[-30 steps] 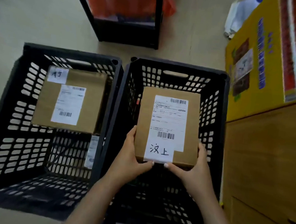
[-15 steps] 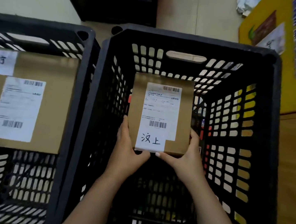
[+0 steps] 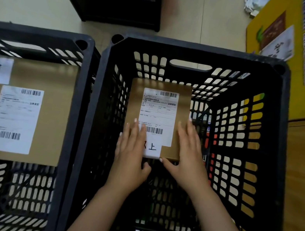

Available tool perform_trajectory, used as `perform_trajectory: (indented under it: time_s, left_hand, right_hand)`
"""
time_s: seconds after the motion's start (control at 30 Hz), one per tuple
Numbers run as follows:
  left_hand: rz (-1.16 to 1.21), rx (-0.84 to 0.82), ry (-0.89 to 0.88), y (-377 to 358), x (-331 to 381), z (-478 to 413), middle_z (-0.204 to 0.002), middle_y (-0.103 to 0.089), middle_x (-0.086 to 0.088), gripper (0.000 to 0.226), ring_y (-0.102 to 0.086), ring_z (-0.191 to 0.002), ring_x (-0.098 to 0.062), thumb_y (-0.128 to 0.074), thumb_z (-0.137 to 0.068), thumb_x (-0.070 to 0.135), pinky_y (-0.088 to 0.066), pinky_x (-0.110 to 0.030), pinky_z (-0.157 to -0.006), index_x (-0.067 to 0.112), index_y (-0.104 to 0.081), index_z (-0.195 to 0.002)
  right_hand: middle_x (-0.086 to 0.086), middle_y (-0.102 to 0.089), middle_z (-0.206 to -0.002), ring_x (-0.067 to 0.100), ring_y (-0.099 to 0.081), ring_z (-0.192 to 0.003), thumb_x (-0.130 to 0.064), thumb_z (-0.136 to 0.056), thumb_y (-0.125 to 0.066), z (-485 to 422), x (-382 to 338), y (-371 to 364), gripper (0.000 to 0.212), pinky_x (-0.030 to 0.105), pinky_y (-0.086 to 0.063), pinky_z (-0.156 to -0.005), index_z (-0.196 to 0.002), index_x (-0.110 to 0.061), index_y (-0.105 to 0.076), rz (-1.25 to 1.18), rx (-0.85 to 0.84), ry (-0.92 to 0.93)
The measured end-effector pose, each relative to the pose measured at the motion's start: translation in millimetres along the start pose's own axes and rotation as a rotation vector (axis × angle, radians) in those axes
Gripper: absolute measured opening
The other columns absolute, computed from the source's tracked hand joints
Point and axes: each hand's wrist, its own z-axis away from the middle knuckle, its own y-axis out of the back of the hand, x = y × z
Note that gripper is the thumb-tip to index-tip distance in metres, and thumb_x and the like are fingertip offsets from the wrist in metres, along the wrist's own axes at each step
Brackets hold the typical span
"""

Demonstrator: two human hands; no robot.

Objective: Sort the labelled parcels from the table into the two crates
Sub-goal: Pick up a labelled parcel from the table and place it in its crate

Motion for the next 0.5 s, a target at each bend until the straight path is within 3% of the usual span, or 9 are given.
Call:
perform_trajectory:
  time_s: [0.1, 0.27, 0.37, 0.5]
  left_hand:
    - [-0.249, -0.119, -0.036, 4.0, -2.2, -14.2, -0.152, 0.036, -0.001, 0.107, 0.035, -0.139, -0.019, -0.061, -0.085, 0.017, 0.018, -0.038, -0.117, 0.022, 0.025, -0.148]
    - [-0.339, -0.212, 0.01, 5.2, 2.6, -20.5, -0.157, 0.027, -0.005, 0.102, 0.022, -0.146, -0.025, -0.06, -0.087, 0.017, 0.006, -0.042, -0.12, 0.016, 0.02, -0.151]
    - [-0.35, -0.246, 0.031, 12.4, 7.9, -22.8, -0.159, 0.022, -0.004, 0.1, 0.017, -0.147, -0.025, -0.062, -0.088, 0.018, 0.004, -0.043, -0.12, 0.017, 0.014, -0.152]
    - [-0.3, -0.228, 0.033, 36.8, 17.3, -20.3, -0.162, -0.001, -0.003, 0.092, 0.003, -0.149, -0.02, -0.061, -0.089, 0.014, 0.002, -0.041, -0.119, 0.013, 0.005, -0.153]
  right_hand:
    - [-0.016, 0.033, -0.155, 0.01, 0.03, -0.144, -0.041, -0.09, -0.065, -5.0, -5.0, 6.4, 0.09, 0.044, -0.013, -0.119, -0.156, -0.032, -0.003, 0.206, -0.115, 0.063]
    - [-0.013, 0.024, -0.16, 0.015, 0.028, -0.145, -0.041, -0.091, -0.063, -8.1, -8.4, 8.5, 0.087, 0.047, -0.023, -0.117, -0.156, -0.029, -0.006, 0.266, -0.18, 0.026]
    - [-0.009, 0.014, -0.163, 0.019, 0.018, -0.148, -0.037, -0.09, -0.066, -9.3, -16.6, 17.5, 0.085, 0.047, -0.019, -0.119, -0.156, -0.026, -0.012, 0.29, -0.206, 0.002]
    - [-0.001, -0.014, -0.162, 0.023, -0.009, -0.149, -0.034, -0.087, -0.07, -1.5, -41.0, 42.7, 0.082, 0.04, -0.011, -0.122, -0.153, -0.021, -0.024, 0.265, -0.214, -0.015]
